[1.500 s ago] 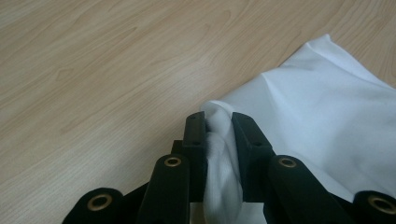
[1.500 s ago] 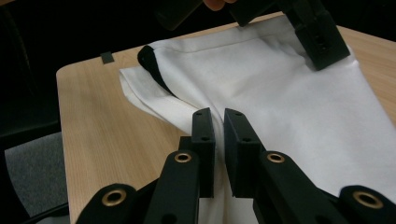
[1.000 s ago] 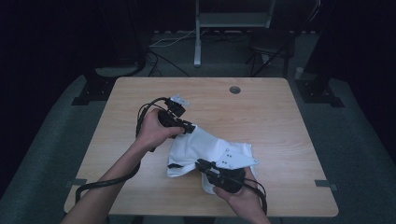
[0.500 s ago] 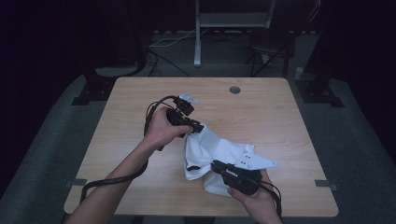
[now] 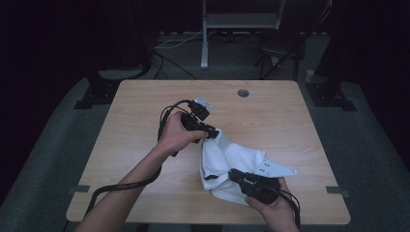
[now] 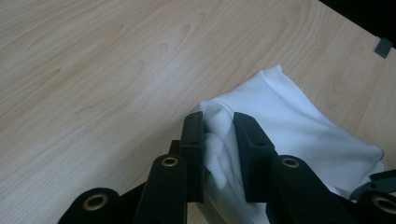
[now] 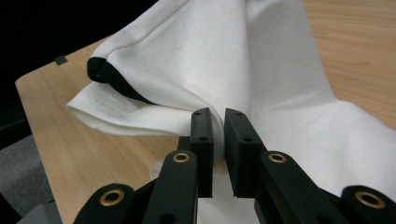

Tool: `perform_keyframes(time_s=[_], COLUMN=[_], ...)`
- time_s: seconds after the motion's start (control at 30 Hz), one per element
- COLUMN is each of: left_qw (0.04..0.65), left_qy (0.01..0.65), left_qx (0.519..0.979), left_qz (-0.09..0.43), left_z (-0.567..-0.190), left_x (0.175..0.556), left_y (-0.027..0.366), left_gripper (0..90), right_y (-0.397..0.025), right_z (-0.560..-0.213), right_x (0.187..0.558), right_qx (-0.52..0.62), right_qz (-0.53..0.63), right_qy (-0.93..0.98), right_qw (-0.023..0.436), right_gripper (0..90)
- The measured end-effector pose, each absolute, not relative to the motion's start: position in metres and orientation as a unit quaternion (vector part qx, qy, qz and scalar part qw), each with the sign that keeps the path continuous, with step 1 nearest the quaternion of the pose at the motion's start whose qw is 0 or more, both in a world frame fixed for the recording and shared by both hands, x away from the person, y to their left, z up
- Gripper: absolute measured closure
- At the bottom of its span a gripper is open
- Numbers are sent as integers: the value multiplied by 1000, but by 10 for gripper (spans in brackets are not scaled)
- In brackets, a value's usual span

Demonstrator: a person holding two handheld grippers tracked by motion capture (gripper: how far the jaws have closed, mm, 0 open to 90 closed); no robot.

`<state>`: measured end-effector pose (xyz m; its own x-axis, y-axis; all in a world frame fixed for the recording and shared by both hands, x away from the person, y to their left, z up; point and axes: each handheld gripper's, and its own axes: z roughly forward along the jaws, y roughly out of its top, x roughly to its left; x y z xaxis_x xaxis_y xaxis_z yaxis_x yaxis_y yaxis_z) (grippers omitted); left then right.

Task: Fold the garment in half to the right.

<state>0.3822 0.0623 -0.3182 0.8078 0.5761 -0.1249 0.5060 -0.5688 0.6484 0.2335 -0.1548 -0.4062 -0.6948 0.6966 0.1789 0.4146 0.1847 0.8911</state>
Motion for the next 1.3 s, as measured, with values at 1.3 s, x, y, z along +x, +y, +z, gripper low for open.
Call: perform_keyframes(time_s=[1.3], left_qw=[403], left_qy=[308], left_qx=[861], left_qz=[10], left_z=[-359], left_x=[383], left_y=[12], left_gripper=[704], right_y=[-184], right_z=[-430], right_x=[226], right_qx=[393], right_qz=[460], right_qy=[781], right_qw=[154], right_gripper=[692])
